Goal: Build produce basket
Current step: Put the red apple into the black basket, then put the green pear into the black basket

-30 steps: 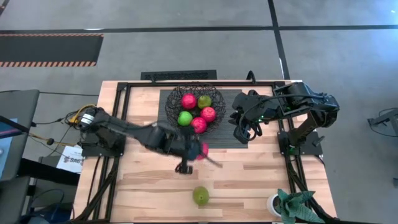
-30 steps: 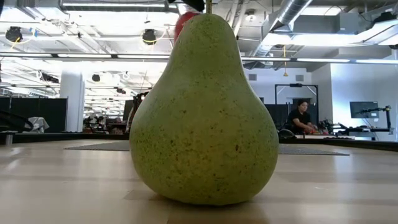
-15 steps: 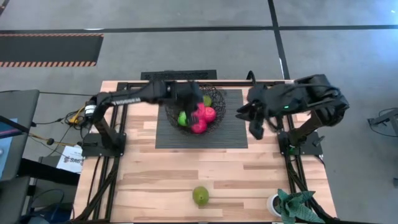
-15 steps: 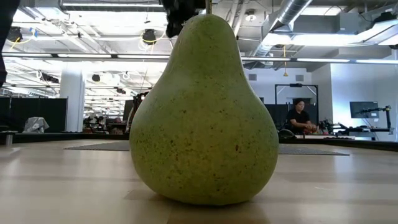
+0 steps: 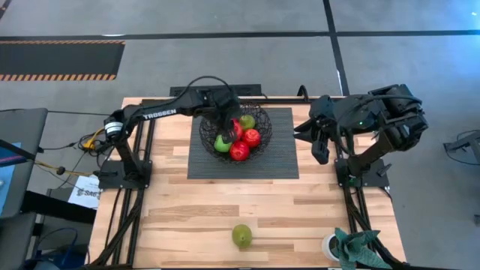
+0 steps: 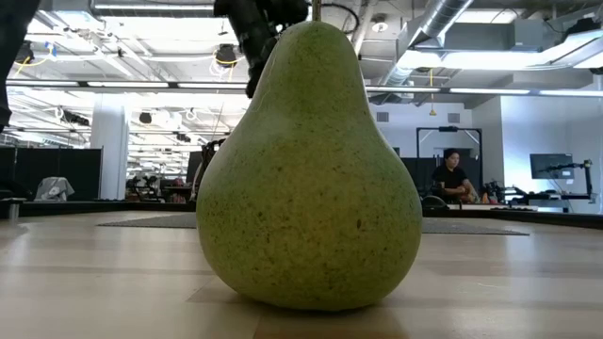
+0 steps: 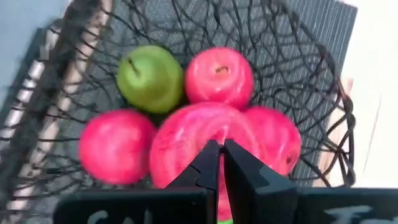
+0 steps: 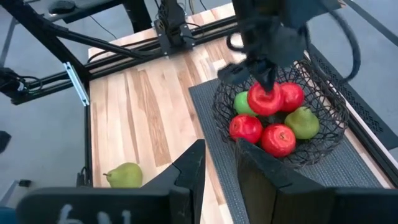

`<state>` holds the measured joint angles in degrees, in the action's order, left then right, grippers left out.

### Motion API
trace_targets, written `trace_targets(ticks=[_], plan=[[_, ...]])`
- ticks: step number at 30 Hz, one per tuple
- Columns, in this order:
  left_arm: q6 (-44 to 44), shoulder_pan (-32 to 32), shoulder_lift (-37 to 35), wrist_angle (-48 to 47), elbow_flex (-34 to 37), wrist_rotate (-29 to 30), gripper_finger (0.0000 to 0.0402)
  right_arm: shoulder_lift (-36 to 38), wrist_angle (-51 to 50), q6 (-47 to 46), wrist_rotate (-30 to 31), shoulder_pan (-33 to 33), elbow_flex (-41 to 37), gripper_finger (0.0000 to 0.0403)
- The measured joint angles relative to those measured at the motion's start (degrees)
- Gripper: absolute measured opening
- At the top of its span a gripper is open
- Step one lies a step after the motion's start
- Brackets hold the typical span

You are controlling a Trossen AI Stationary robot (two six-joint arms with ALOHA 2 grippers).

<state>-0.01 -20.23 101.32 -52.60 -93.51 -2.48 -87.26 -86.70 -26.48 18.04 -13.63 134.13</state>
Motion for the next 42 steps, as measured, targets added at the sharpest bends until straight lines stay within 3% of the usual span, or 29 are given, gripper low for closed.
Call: trace_targets(ticks=[5,12,24,28,31,36,42], plan=[[0.0,0.0,0.2,2.1,3.6,0.2,0.0000,0.1,-0.1,0.2,0.0,0.0,0.0,0.0108],[-0.3,0.3,-0.1,3.4,3.1,0.3,0.0003,-0.1,-0.3,0.1,0.0,0.0,0.0,0.0108],[2.2,2.7,-0.6,-2.7,-5.6,3.6,0.0051,-0.1,-0.3,-0.5,-0.1,-0.3,0.0,0.0108],[-0.2,4.2,-1.0,-7.5,-5.7,1.4,0.0060,-0.1,-0.3,-0.5,-0.1,-0.3,0.0,0.0108],[-2.7,8.4,-3.0,-13.0,-5.7,1.8,0.0060,-0.1,-0.5,-2.0,-0.4,-0.3,0.0,0.0108],[-10.2,21.8,-7.1,-19.5,-5.7,13.2,0.0046,-0.1,-1.3,-2.7,-4.9,-1.3,-0.9,0.0107],[-27.8,39.9,-10.8,-23.4,-5.7,22.6,0.0032,-0.1,-1.1,-10.0,-5.5,-7.6,-5.1,0.0107]])
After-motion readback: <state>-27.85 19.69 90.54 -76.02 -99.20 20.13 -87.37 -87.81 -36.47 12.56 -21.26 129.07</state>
